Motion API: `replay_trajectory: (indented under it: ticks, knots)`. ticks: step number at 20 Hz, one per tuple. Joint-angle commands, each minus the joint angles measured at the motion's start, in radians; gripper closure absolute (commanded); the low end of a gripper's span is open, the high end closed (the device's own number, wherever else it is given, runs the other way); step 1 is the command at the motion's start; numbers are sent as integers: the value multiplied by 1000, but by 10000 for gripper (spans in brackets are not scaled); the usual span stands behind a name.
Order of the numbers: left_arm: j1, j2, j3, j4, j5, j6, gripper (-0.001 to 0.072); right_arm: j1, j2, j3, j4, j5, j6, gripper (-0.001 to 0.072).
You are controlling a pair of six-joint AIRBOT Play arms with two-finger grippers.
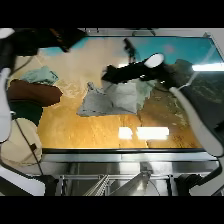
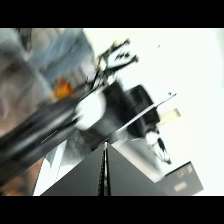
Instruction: Fold the shirts.
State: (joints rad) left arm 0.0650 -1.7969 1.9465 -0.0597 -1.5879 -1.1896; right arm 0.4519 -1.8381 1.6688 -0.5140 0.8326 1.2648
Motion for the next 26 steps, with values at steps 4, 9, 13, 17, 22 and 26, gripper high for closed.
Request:
replay_trajectory:
  ticks: [4, 9, 13, 17, 22, 26]
  knots:
    - [199, 164, -220, -92, -159, 105, 703, 153, -176, 121, 141, -67, -61, 688]
    - [259, 192, -410, -98, -212, 183, 703, -93, -53, 121, -12, 193, 85, 698]
    - [272, 192, -507, -98, -219, 220, 704, -281, -3, 120, -380, 401, 338, 174]
    - [239, 190, -535, -92, -227, 253, 704, -368, -66, 89, -518, 498, 442, 68]
    - [180, 190, -534, -90, -253, 258, 704, -320, -193, 58, -473, 503, 404, 69]
    - [140, 190, -534, -90, -249, 257, 704, -263, -257, 58, -266, 478, 282, 71]
